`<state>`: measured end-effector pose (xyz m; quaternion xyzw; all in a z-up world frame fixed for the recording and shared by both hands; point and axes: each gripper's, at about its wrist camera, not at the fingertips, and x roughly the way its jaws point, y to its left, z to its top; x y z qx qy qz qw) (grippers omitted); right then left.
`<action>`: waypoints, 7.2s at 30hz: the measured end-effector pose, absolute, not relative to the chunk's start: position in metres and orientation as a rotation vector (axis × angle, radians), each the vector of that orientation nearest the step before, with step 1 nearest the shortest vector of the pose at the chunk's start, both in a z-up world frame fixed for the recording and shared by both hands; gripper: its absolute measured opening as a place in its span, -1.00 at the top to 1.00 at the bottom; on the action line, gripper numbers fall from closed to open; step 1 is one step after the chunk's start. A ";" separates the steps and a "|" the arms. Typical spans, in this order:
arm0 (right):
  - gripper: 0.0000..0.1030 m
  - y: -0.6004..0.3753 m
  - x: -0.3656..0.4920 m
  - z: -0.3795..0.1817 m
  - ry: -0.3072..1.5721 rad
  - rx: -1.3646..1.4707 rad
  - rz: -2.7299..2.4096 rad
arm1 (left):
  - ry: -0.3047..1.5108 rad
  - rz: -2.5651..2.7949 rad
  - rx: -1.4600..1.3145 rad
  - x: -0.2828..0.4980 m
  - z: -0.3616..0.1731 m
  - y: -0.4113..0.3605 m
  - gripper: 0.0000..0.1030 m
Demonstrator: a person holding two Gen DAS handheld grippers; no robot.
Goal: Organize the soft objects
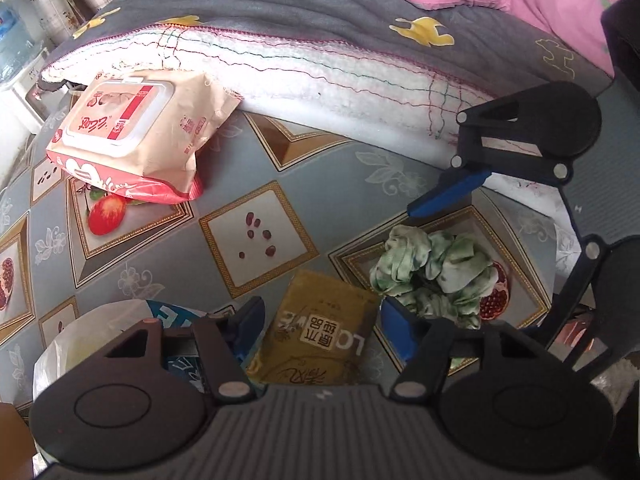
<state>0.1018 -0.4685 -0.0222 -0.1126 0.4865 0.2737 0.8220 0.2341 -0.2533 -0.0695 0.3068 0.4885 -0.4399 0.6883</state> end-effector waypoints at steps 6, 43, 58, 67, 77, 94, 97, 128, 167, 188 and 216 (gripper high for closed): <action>-0.63 -0.473 0.105 -0.029 1.055 -0.220 0.578 | 1.130 -0.983 0.716 0.236 -0.073 -0.253 -0.35; 0.50 -0.458 0.083 0.095 0.783 -0.035 0.514 | 0.930 -0.641 0.352 0.198 0.058 -0.149 -0.04; 0.50 -0.273 0.111 0.137 0.814 0.012 0.844 | 0.924 -0.153 -0.040 0.127 0.055 0.066 -0.05; 0.49 -0.211 0.119 0.124 0.959 0.034 0.896 | 1.047 -0.077 -0.075 0.138 -0.003 0.099 -0.06; 0.46 -0.205 0.133 0.112 0.995 0.015 0.885 | 1.099 -0.126 -0.058 0.142 -0.025 0.098 -0.15; 0.33 -0.180 0.146 0.102 1.043 -0.001 0.904 | 0.887 0.009 -0.066 0.118 0.027 0.126 -0.42; 0.10 -0.169 0.143 0.099 1.035 -0.062 0.888 | 0.873 0.043 -0.070 0.115 0.032 0.135 -0.42; -0.98 -0.235 0.057 0.127 0.677 0.037 0.587 | 0.696 0.198 -0.144 0.032 0.068 0.139 -1.00; -0.98 -0.222 -0.026 0.090 0.759 -0.027 0.420 | 0.795 0.217 -0.054 -0.004 0.037 0.093 -1.00; -0.97 -0.221 -0.018 0.080 0.791 -0.039 0.396 | 0.844 0.209 -0.070 0.002 0.032 0.094 -0.99; -0.98 -0.222 -0.017 0.074 0.804 -0.045 0.378 | 0.867 0.197 -0.078 0.005 0.028 0.093 -0.96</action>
